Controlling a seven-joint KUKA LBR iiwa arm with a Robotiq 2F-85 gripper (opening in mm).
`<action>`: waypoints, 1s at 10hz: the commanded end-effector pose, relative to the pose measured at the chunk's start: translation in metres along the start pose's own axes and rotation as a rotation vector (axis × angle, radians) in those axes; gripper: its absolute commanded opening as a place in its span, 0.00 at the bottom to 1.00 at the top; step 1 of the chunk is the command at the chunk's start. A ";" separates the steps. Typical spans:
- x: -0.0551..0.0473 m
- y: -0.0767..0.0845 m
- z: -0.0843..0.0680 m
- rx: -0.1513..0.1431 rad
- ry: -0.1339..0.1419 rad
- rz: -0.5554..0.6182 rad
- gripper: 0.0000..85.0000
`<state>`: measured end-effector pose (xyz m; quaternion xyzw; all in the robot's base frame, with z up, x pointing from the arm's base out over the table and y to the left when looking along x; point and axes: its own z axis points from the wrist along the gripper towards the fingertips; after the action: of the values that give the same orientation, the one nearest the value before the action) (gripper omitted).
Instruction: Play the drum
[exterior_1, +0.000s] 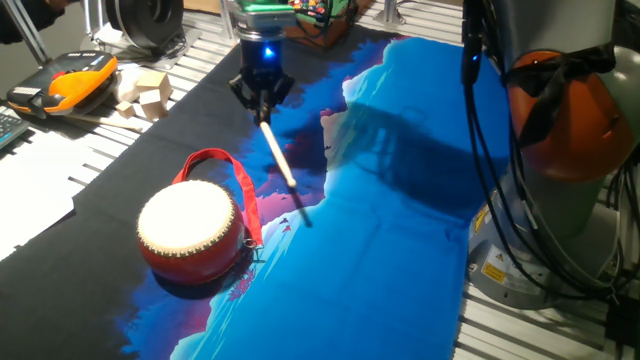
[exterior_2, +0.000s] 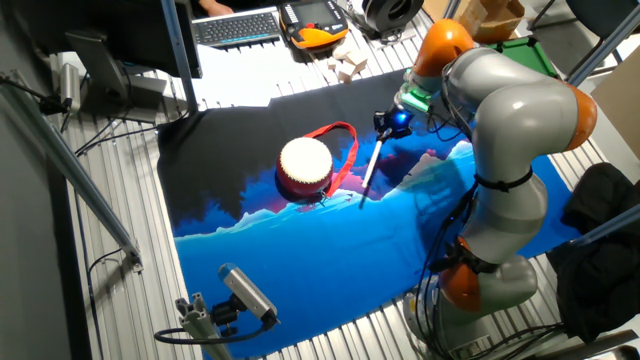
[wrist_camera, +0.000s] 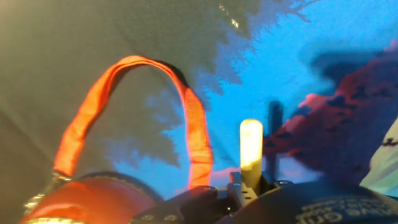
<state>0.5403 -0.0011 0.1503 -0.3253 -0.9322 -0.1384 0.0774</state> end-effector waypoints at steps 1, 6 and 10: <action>0.004 0.014 -0.006 0.010 -0.002 0.022 0.00; 0.015 0.078 -0.035 0.024 0.010 0.098 0.00; 0.005 0.104 -0.017 0.005 -0.014 0.168 0.00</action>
<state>0.6034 0.0749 0.1889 -0.4041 -0.9020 -0.1276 0.0829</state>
